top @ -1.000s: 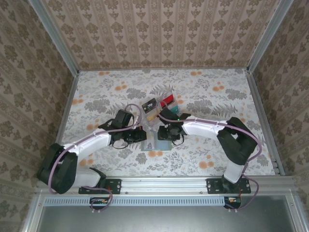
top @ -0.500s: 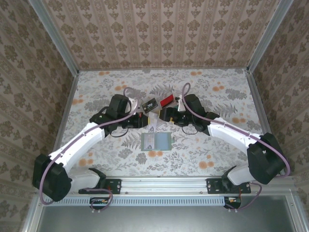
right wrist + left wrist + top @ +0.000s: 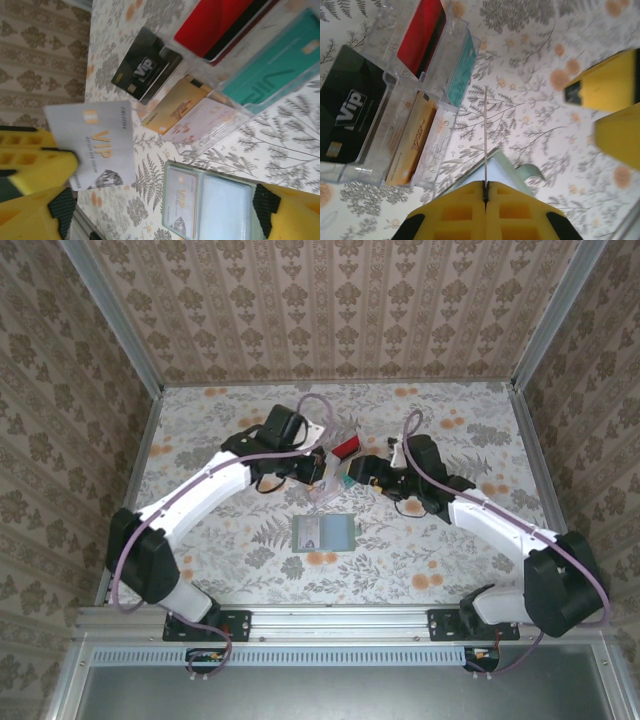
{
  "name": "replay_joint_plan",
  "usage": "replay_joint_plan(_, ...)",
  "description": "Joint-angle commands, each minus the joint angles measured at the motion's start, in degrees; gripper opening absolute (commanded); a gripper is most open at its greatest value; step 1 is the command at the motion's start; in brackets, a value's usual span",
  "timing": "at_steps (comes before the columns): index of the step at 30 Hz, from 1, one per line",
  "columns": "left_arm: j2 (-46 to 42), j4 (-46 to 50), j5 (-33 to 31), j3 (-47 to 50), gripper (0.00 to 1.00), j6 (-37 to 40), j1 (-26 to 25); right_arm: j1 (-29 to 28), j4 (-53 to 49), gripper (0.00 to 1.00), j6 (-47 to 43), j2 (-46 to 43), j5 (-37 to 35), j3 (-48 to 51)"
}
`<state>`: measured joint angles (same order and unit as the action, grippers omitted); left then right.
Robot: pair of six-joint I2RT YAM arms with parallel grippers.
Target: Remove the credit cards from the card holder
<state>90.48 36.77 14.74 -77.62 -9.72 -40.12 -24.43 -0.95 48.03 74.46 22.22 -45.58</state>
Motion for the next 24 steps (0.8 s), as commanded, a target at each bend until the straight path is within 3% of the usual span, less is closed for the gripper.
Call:
replay_joint_plan(1,3.0,6.6,-5.6,-4.1,0.0,9.5,-2.0,1.5,-4.7,1.0,-1.4,-3.6,-5.8,2.3)
replay_joint_plan(9,11.5,13.1,-9.4,-12.3,0.0,18.8,-5.0,8.1,-9.3,1.0,-1.2,-8.9,-8.8,6.9)
replay_joint_plan(12,15.1,16.3,-13.5,-16.5,0.0,19.7,-5.0,10.5,-10.2,1.0,-1.0,-9.9,-7.9,8.2)
replay_joint_plan(24,22.5,19.0,-15.3,-20.6,0.0,21.3,-4.5,13.0,-11.9,1.0,-0.6,-11.2,-6.5,9.8)
